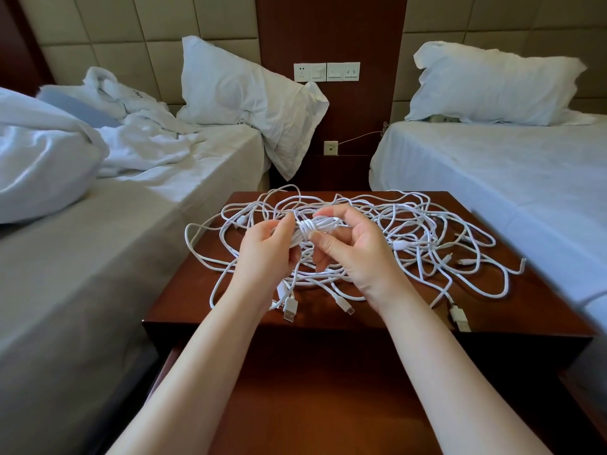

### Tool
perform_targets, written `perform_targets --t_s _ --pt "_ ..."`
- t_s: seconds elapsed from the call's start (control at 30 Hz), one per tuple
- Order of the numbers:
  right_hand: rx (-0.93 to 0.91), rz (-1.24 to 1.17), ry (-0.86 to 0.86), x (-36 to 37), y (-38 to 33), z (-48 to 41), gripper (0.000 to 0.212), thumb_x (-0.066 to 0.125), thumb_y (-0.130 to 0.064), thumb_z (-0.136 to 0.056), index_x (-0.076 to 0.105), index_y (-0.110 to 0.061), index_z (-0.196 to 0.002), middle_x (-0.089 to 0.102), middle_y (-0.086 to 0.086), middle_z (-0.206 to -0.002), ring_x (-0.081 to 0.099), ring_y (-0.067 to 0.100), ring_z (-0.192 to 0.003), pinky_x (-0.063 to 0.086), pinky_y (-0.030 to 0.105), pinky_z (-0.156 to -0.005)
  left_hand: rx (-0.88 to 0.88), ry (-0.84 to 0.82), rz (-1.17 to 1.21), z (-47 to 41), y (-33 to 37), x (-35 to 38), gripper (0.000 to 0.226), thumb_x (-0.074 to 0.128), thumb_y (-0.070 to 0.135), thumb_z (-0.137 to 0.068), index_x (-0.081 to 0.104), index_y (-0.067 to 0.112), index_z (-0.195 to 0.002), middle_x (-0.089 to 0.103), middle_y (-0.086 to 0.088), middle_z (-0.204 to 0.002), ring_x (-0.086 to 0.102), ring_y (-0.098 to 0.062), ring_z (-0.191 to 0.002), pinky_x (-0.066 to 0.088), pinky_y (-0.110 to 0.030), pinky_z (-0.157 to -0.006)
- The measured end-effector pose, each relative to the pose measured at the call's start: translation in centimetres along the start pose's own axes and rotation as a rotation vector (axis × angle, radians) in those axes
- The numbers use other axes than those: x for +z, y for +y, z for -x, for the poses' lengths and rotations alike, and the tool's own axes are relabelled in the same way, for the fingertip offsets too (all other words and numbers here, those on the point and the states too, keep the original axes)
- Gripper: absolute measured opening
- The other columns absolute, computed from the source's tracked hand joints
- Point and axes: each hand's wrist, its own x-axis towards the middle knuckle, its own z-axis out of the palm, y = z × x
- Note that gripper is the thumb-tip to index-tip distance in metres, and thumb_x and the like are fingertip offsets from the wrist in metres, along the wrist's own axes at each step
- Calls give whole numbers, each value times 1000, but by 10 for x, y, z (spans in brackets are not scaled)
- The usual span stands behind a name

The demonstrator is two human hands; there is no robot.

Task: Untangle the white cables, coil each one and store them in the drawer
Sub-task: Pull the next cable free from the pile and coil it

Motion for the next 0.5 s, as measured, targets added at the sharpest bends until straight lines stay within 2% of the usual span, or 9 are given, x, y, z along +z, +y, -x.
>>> perform_targets --t_s 0.07,0.13,0.17,0.23,0.3,0.37,0.43,0.5 --pt "-3 35 18 -2 0 0 22 68 -14 -87 58 -16 -107 68 4 -66 63 12 -59 53 21 -61 13 -80 -30 -1 1 -4 34 44 25 -100 58 9 -74 54 -1 -60 47 -9 -50 37 -19 -47" --pt "4 27 26 -4 -1 0 23 68 -14 -87 58 -13 -108 68 0 -65 63 11 -59 52 20 -60 81 -192 -64 -1 2 -9 23 49 29 -95 65 13 -97 62 1 -82 57 -10 -74 44 -26 -64" --pt "11 18 28 -6 -1 0 23 67 -13 -88 58 -11 -109 68 -1 -64 63 10 -58 51 20 -59 111 -231 -93 -1 1 -11 29 51 31 -87 64 17 -109 62 4 -93 57 -10 -85 45 -27 -72" --pt "32 11 32 -8 0 -1 24 67 -13 -88 58 -9 -110 67 -2 -62 62 9 -57 50 19 -57 221 -263 -216 0 -1 -13 45 51 26 -76 58 23 -121 56 10 -106 55 -6 -95 46 -22 -79" --pt "50 0 37 -11 1 -2 24 69 -17 -88 60 -9 -108 66 -2 -62 61 10 -57 50 21 -58 413 -268 -391 2 -4 -13 51 58 16 -76 55 25 -125 53 12 -111 54 -5 -91 48 -18 -73" --pt "62 -8 35 -13 1 -3 20 69 -17 -88 63 -9 -105 66 0 -63 61 12 -58 51 24 -59 585 -224 -513 -1 -9 -15 48 68 8 -79 57 20 -124 58 7 -110 57 -8 -86 48 -18 -68" --pt "69 -25 25 -16 1 -4 17 67 -15 -89 64 -8 -104 66 4 -64 61 15 -58 52 27 -60 689 -153 -544 -4 -10 -16 35 70 9 -82 63 12 -116 63 5 -104 59 -5 -86 48 -15 -69" --pt "75 -61 4 -17 1 -4 16 65 -15 -90 64 -8 -105 65 6 -65 61 16 -58 52 29 -61 715 -118 -522 -2 -8 -15 24 69 12 -84 67 8 -108 61 14 -93 57 3 -83 45 -10 -69"
